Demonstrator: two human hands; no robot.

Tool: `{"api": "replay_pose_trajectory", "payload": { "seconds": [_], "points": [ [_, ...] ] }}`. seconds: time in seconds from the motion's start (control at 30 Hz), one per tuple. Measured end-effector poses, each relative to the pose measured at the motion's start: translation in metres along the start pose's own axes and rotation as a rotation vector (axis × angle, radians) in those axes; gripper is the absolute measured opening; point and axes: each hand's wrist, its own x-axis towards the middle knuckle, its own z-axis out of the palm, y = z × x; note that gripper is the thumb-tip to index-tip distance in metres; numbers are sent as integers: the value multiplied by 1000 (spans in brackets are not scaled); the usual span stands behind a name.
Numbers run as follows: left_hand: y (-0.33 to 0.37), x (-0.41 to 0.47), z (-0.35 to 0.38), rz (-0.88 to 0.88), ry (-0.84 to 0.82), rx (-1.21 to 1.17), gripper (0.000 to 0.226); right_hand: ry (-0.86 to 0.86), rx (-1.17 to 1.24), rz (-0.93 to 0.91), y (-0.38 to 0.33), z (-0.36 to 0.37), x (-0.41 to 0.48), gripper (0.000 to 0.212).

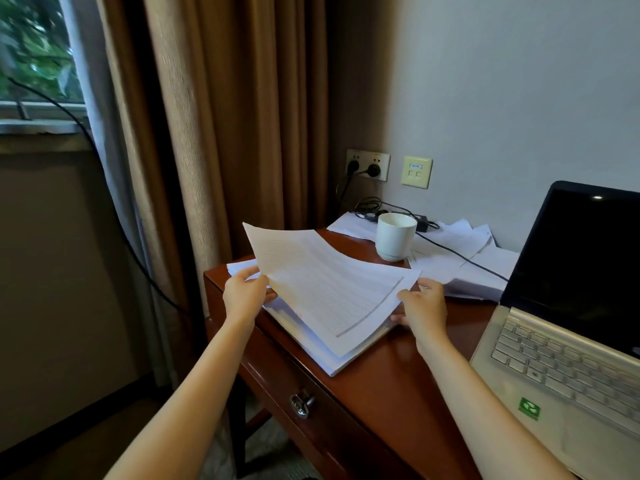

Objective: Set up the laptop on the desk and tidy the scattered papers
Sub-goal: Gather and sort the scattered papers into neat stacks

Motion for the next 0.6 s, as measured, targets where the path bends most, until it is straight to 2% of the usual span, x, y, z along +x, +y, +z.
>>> {"api": "replay_pose_trajectory", "payload": {
  "seconds": [0.1,0.3,0.5,0.6],
  "points": [
    [-5,-4,-2,-20,0,70,38,11,16,51,1,-2,-1,31],
    [-8,-15,1,31,69,120,39,40,-89,19,6,-1,-2,34],
    [-12,-18,1,85,134,136,32,30,-133,-25,6,-1,-9,27],
    [-12,-18,1,92,132,140,29,34,-168,-47,6,0,-9,36]
  ]
}}
